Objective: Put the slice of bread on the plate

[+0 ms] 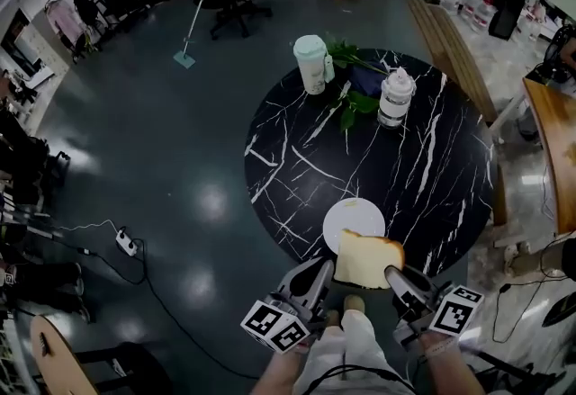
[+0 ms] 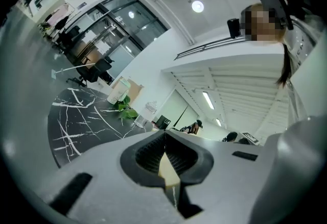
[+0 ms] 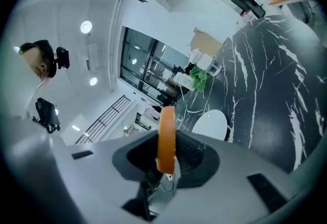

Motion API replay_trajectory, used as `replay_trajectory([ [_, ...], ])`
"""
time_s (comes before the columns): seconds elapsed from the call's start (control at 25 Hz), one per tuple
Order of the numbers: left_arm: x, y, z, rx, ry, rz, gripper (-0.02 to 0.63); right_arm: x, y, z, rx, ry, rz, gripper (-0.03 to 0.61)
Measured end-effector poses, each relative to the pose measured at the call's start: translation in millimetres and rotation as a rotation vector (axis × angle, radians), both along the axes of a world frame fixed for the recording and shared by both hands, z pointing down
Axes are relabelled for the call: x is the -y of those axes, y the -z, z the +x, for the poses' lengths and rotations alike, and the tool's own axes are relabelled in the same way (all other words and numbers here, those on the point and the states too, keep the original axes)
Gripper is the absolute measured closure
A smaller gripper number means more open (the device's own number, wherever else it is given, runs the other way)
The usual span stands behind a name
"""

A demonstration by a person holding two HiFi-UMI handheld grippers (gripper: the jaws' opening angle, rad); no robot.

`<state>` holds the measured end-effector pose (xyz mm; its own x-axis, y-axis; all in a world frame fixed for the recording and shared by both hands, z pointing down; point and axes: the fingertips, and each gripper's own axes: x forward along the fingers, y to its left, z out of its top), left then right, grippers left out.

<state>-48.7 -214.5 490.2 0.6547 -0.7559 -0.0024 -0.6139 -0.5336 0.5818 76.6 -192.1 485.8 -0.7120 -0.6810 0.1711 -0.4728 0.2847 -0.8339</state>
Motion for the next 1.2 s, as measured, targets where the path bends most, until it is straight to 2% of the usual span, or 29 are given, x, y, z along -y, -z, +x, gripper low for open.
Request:
replay_trajectory([
  [0.16, 13, -3, 6, 0.096, 0.0, 0.076, 0.606, 18, -12, 0, 0.023, -0.008, -0.013, 0.491],
  [0.36, 32, -15, 5, 0.159, 0.03, 0.116, 0.606, 40, -29, -5, 0.035, 0.005, -0.018, 0.491],
  [0.76, 37, -47, -12, 0.152, 0.11, 0.074, 0.606, 68, -62, -10, 0.081, 0.013, -0.106, 0.491],
  [0.92, 37, -53, -16, 0.148, 0.115, 0.076, 0.606, 70, -74, -17, 0.078, 0.022, -0.16, 0.491],
  [1.2, 28, -61, -16, 0.132, 0.105, 0.058, 0.606, 79, -84, -22, 0.064, 0.022, -0.2, 0.491],
])
